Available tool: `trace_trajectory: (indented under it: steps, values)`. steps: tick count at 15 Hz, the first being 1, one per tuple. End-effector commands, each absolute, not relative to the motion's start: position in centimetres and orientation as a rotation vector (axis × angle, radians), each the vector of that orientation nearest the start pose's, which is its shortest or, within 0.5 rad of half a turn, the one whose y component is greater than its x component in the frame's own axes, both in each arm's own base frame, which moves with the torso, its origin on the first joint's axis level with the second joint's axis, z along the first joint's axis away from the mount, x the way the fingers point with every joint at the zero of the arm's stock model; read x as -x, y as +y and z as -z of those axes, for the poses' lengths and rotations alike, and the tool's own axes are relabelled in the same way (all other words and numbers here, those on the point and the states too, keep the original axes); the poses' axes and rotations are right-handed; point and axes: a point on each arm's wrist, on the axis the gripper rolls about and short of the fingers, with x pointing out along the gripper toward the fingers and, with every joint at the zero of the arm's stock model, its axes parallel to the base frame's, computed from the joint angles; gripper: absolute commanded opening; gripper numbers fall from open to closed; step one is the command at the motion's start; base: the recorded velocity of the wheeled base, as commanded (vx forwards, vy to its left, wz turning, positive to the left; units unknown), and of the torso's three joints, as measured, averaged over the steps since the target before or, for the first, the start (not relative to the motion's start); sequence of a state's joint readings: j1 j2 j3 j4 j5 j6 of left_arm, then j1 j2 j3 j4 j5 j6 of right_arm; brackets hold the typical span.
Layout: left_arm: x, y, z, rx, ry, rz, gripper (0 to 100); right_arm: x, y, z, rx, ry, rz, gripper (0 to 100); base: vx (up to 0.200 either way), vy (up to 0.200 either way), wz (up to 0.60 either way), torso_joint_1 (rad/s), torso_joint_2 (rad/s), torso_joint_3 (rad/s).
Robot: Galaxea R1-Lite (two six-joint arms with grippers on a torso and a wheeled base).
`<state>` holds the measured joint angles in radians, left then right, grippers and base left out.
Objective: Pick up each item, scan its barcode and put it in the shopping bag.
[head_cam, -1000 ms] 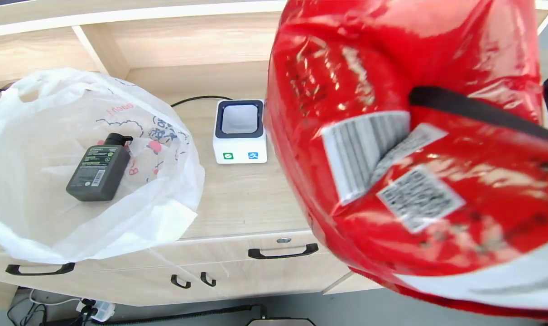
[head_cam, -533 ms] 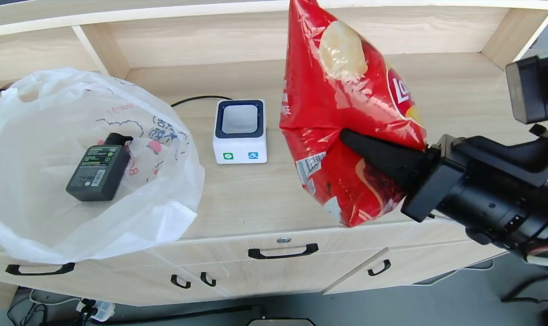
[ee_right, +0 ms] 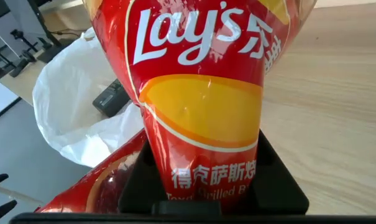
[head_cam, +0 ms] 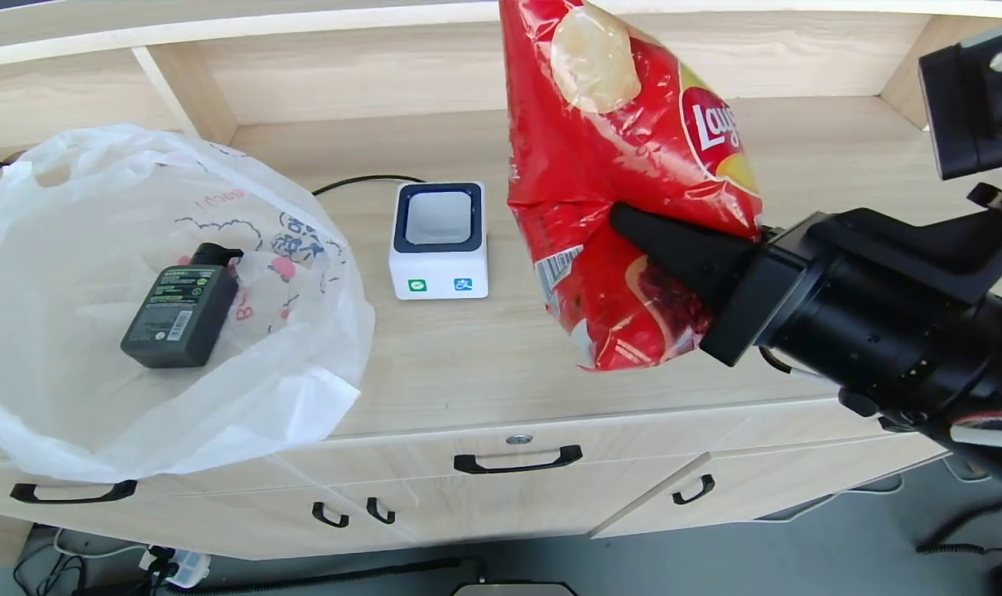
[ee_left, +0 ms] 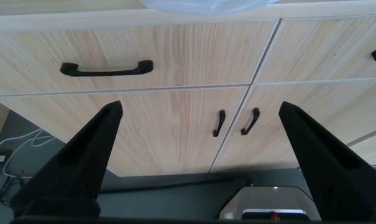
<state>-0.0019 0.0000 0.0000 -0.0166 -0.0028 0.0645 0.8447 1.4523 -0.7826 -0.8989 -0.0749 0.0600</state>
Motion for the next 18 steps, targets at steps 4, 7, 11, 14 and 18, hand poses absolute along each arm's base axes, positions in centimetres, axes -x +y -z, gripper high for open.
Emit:
trace_trajectory:
  steps: [4,7,11,14,18]
  values:
    - [2.3,0.0,-7.7,-0.064,-0.015,0.004,100,-17.2,18.0,-27.2,-0.166,-0.188,-0.745,0,0.000,0.000,0.60,0.000,0.00,-0.001]
    - [2.3,0.0,-7.7,-0.064,-0.017,0.004,100,-17.6,17.7,-27.7,-0.171,-0.206,-0.725,0,0.000,0.000,0.60,-0.002,0.01,0.002]
    - [2.3,0.0,-7.7,-0.064,-0.015,0.004,100,-18.7,16.3,-30.0,-0.190,-0.285,-0.582,0,0.000,0.000,0.60,0.000,0.00,0.000]
    - [2.3,0.0,-7.7,-0.064,-0.017,0.006,100,-18.6,16.4,-31.1,-0.100,-0.307,-0.567,0,0.000,0.000,0.20,0.002,0.00,0.001]
    - [2.3,0.0,-7.7,-0.064,-0.016,0.006,100,-17.8,19.3,-31.3,-0.075,-0.294,-0.665,0,0.000,0.000,0.00,0.000,0.00,0.000]
